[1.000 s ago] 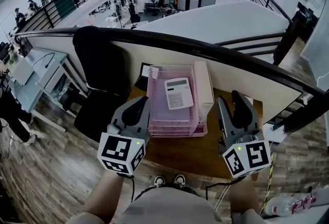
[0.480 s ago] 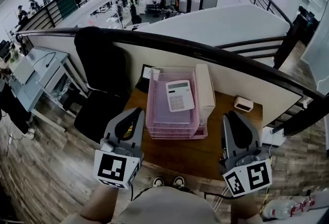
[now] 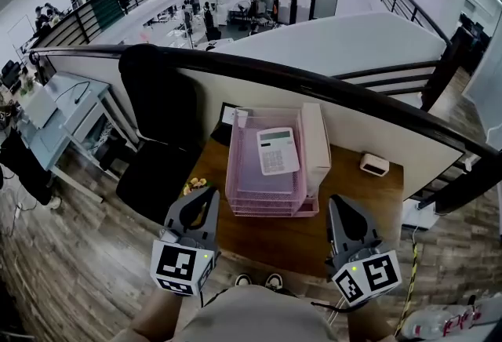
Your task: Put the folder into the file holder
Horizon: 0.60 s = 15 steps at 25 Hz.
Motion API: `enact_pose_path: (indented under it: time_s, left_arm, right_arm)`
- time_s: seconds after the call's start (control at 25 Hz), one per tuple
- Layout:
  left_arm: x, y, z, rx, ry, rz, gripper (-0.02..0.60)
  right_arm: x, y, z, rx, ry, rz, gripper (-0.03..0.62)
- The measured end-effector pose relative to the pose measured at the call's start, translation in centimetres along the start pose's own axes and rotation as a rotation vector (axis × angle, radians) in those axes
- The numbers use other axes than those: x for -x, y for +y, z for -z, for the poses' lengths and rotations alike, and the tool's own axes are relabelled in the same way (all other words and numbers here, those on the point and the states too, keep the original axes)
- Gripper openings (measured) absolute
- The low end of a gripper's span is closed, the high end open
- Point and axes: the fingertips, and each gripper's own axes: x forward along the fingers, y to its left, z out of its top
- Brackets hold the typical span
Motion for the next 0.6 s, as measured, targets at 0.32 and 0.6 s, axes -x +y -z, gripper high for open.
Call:
enact_pose_path:
  time_s: [0.32,0.6]
  left_arm:
    - [-0.1,0.3,-1.0,0.002,-0.017,-0.013,0.005]
    - [-0.7,0.0,-1.6,0.018,-0.033,-0.006,0.005]
  right_arm:
    - [-0.2,-0.2,-0.4,0.068,0.007,0.025,0.005]
    - [-0.4,-0.3,-0.6,0.065,0.012,0.019,0.005]
